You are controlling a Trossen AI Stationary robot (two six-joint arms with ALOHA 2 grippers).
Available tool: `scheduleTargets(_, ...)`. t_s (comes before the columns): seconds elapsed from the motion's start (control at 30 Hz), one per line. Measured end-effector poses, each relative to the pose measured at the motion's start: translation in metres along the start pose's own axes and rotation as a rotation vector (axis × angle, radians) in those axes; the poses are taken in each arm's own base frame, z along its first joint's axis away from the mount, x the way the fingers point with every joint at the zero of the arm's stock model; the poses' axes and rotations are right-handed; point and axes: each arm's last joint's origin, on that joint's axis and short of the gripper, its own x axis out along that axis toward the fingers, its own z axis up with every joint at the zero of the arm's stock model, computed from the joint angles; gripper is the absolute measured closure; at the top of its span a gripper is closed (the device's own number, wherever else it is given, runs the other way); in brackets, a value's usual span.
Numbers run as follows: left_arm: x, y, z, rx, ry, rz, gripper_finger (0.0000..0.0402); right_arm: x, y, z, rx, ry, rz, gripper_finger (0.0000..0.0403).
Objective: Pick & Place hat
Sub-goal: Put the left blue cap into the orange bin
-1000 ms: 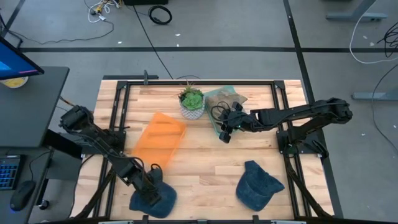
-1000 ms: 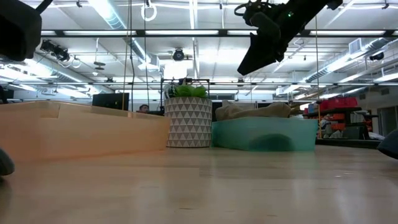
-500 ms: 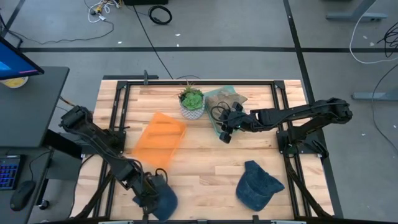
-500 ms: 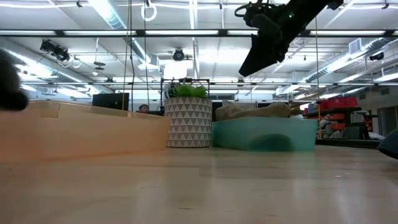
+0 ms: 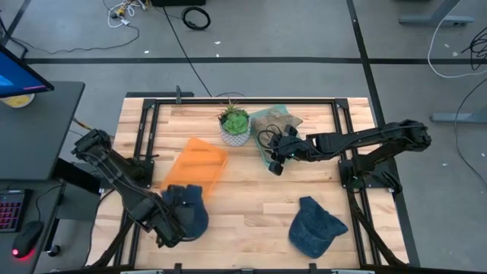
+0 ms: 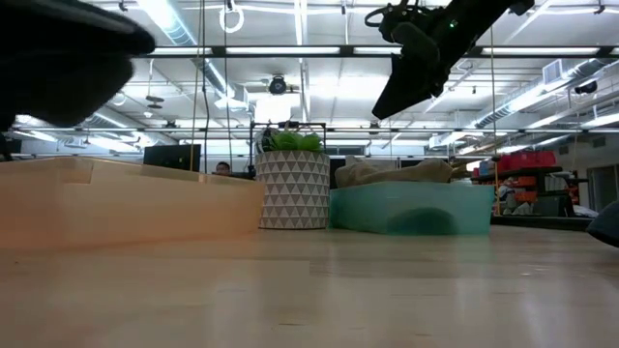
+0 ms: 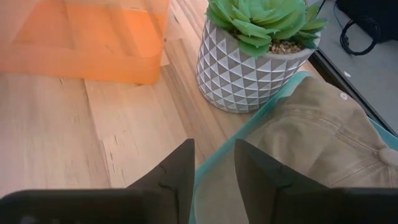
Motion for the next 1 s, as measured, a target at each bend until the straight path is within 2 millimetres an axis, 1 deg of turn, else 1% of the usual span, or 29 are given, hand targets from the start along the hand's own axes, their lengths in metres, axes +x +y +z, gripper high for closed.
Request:
scheduleTargets(0.13, 0.0, 0.009, -0.005, 0.254, 0.061, 0.092, 0.0394, 0.0, 0.0, 0.0, 0.0, 0.0, 0.0, 0.0288)
scheduleTargets(0.2, 0.0, 0.017, -0.007, 0.345, 0.102, 0.15, 0.0393, 0.0, 0.0, 0.0, 0.0, 0.0, 0.0, 0.0288)
scheduleTargets(0.37, 0.001, 0.043, -0.001, 0.469, 0.159, 0.349, 0.0396, 0.0, 0.0, 0.0, 0.0, 0.0, 0.0, 0.0288)
scheduleTargets(0.47, 0.004, 0.061, 0.006, 0.505, 0.188, 0.402, 0.0395, 0.0, 0.0, 0.0, 0.0, -0.001, 0.0, 0.0288)
scheduleTargets(0.57, 0.012, 0.078, 0.01, 0.516, 0.233, 0.402, 0.0395, 0.001, 0.0, -0.002, 0.0, -0.001, 0.0, 0.0288)
scheduleTargets(0.7, 0.031, 0.093, 0.008, 0.516, 0.294, 0.385, 0.0397, 0.004, 0.0, -0.008, -0.008, 0.019, -0.005, 0.0288)
scheduleTargets(0.77, 0.044, 0.095, 0.005, 0.509, 0.309, 0.313, 0.0396, 0.004, -0.001, -0.01, -0.012, 0.028, -0.006, 0.0288)
scheduleTargets(0.87, 0.063, 0.093, -0.001, 0.519, 0.315, 0.196, 0.0394, 0.005, -0.001, -0.01, -0.012, 0.028, -0.006, 0.0288)
scheduleTargets(1.0, 0.085, 0.088, -0.008, 0.51, 0.285, 0.117, 0.0395, 0.005, 0.0, -0.01, -0.009, 0.022, -0.005, 0.0288)
